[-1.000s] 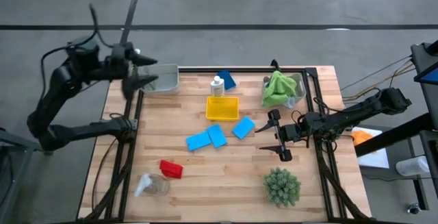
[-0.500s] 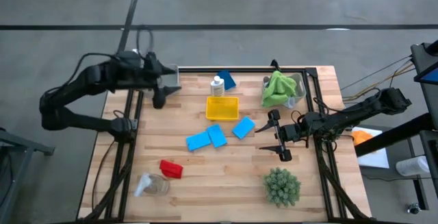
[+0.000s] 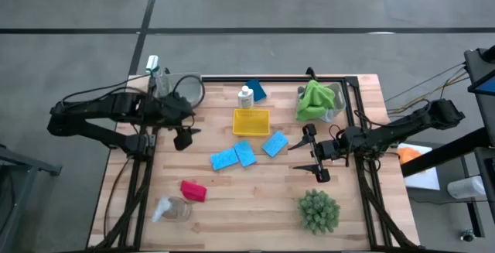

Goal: Pick & Place Kitchen Items
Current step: Put the transparent spray bottle into the left gray bin, then put the white plastic restorer bottle into the left gray bin

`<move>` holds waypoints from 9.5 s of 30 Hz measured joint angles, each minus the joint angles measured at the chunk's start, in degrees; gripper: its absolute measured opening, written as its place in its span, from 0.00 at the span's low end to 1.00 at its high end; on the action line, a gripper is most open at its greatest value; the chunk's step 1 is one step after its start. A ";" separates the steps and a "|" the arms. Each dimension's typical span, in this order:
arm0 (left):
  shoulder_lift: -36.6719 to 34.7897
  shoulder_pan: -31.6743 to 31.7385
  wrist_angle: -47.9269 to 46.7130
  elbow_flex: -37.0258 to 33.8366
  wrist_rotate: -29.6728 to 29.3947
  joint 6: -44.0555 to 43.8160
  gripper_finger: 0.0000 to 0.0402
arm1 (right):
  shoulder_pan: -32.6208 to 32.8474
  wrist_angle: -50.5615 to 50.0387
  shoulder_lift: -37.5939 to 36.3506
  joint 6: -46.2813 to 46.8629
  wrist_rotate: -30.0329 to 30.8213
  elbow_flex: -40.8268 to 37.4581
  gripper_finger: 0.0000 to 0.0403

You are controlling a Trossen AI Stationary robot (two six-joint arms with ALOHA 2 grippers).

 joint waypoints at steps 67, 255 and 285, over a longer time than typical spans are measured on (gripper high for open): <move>21.68 -43.64 -27.68 24.68 19.80 -76.99 0.75 | 0.04 -0.85 -0.04 -0.25 -0.04 0.07 0.70; -19.08 23.82 24.87 -7.33 30.94 17.63 0.46 | -0.84 14.89 13.09 -1.61 4.32 2.37 0.70; -24.84 14.58 64.69 -49.91 25.32 23.39 0.45 | -37.68 -43.77 34.84 -1.16 -13.60 47.57 0.70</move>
